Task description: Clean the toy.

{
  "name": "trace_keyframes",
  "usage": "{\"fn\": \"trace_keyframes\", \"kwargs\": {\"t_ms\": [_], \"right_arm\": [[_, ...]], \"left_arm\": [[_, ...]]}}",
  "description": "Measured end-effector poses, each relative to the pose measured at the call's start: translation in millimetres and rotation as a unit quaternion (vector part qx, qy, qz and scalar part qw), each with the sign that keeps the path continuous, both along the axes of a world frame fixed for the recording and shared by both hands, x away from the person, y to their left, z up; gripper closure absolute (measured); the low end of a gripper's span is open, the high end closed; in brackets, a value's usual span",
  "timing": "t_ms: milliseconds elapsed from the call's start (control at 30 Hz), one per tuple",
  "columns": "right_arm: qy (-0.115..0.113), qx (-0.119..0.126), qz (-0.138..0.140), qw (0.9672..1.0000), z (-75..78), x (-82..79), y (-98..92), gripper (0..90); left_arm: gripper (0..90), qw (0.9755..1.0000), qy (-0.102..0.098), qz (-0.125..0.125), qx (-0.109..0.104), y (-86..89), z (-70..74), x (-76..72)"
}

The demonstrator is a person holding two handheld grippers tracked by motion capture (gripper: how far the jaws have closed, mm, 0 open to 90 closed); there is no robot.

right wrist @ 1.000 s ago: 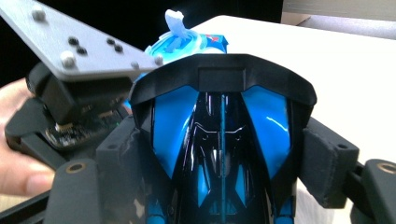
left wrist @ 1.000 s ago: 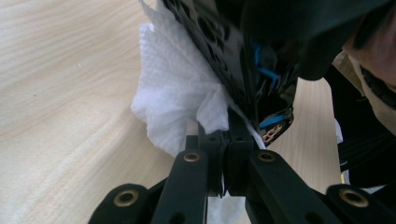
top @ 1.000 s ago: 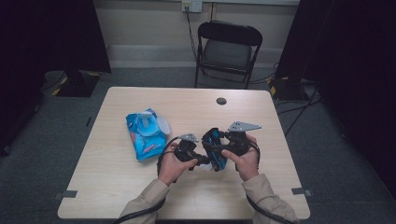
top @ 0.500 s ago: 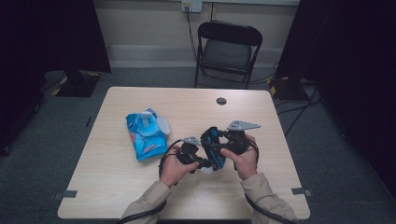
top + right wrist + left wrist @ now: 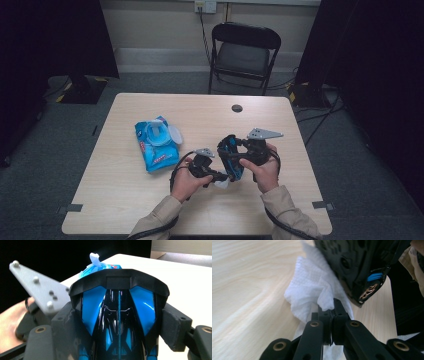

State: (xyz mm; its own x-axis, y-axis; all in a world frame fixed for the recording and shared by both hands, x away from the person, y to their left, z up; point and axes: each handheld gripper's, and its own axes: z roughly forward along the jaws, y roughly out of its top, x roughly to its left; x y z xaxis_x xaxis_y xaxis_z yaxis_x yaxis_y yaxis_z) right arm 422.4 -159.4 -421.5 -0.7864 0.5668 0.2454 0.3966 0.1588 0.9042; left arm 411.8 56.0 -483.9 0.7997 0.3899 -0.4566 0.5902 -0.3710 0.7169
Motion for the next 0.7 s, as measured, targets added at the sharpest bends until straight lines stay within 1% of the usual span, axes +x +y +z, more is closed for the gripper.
{"fn": "trace_keyframes", "kwargs": {"t_ms": [33,67,100,133,167,233,300,333,367,400,433,467,533,600,700], "right_arm": [[0.0,0.0,0.0,1.0,0.0,0.0,0.0,25.6],[0.0,0.0,0.0,1.0,-0.3,-0.4,-1.6,25.6],[0.0,0.001,-0.002,1.0,-0.9,-1.3,-4.4,25.6],[0.0,0.001,-0.002,1.0,-0.9,-1.3,-4.4,25.6],[-0.001,0.0,-0.002,1.0,-1.3,-1.9,-5.5,25.6],[0.001,-0.001,-0.003,1.0,-2.1,-2.8,-7.3,25.6],[0.001,0.002,-0.003,1.0,-3.5,-4.1,-9.3,25.6],[0.002,0.003,-0.002,1.0,-4.9,-4.9,-10.2,25.6],[0.002,0.003,-0.002,1.0,-4.9,-4.9,-10.2,25.6],[0.003,0.003,-0.003,1.0,-5.8,-5.6,-10.5,25.6],[0.003,0.003,-0.002,1.0,-7.6,-6.7,-10.9,25.6],[0.004,0.003,-0.002,1.0,-8.5,-7.1,-11.2,25.6],[0.005,0.004,-0.001,1.0,-10.4,-7.9,-11.8,25.6],[0.008,0.002,-0.001,1.0,-11.9,-7.9,-12.1,25.6],[0.008,0.003,-0.001,1.0,-12.8,-7.7,-13.1,25.6]], "left_arm": [[88.2,1.0,0.0,0.0,0.0,0.0,0.0,0.0],[88.2,1.0,-0.004,0.003,0.0,3.9,1.8,1.5],[88.2,0.9999,-0.005,0.012,-0.003,8.8,5.5,3.1],[88.2,0.9999,-0.005,0.012,-0.003,8.8,5.5,3.1],[88.2,0.9998,-0.01,0.015,-0.003,11.8,8.0,4.7],[88.2,0.9996,-0.013,0.024,-0.01,16.9,13.7,7.0],[88.2,0.9993,-0.018,0.029,-0.012,21.5,19.9,9.5],[88.2,0.9989,-0.023,0.036,-0.021,25.8,25.8,12.5],[88.2,0.9989,-0.023,0.036,-0.021,25.8,25.8,12.5],[88.2,0.9986,-0.025,0.04,-0.023,27.5,28.8,14.0],[88.2,0.9981,-0.03,0.046,-0.028,30.4,34.8,16.8],[88.2,0.9981,-0.03,0.046,-0.028,30.4,34.8,16.8],[88.2,0.9975,-0.035,0.052,-0.031,32.6,41.0,18.9],[88.2,0.9966,-0.042,0.057,-0.042,35.3,49.2,21.7],[88.2,0.9962,-0.046,0.059,-0.044,36.7,53.0,23.4]]}}
